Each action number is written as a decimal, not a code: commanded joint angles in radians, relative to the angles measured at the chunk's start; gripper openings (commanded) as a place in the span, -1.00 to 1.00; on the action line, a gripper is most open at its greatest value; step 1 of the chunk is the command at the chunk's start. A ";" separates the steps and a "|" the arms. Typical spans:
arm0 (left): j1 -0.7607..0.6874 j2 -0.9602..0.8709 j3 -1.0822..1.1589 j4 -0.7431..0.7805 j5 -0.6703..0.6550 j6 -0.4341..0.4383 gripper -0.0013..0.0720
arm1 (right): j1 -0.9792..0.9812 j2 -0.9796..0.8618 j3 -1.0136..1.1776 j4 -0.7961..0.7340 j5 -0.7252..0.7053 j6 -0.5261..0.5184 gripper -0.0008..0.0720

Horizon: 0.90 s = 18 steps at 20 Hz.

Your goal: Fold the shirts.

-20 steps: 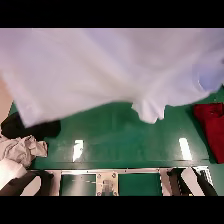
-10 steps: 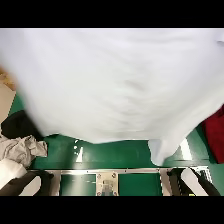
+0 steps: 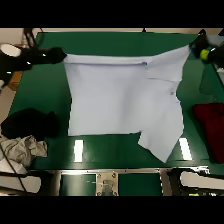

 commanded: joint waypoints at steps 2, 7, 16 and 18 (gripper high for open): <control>-0.008 -0.229 0.028 -0.136 0.101 0.091 -0.90 | 0.017 -0.239 -0.016 0.031 -0.110 -0.002 -0.94; 0.005 -0.241 0.063 -0.120 -0.061 0.105 -0.90 | -0.096 -0.265 -0.016 -0.041 0.086 -0.002 -0.95; 0.027 -0.239 0.047 0.263 -0.323 -0.211 -0.90 | -0.190 -0.265 -0.116 -0.137 0.307 -0.007 -0.95; 0.025 -0.239 0.014 0.269 -0.309 -0.212 -0.90 | -0.191 -0.265 -0.136 -0.137 0.307 -0.007 -0.95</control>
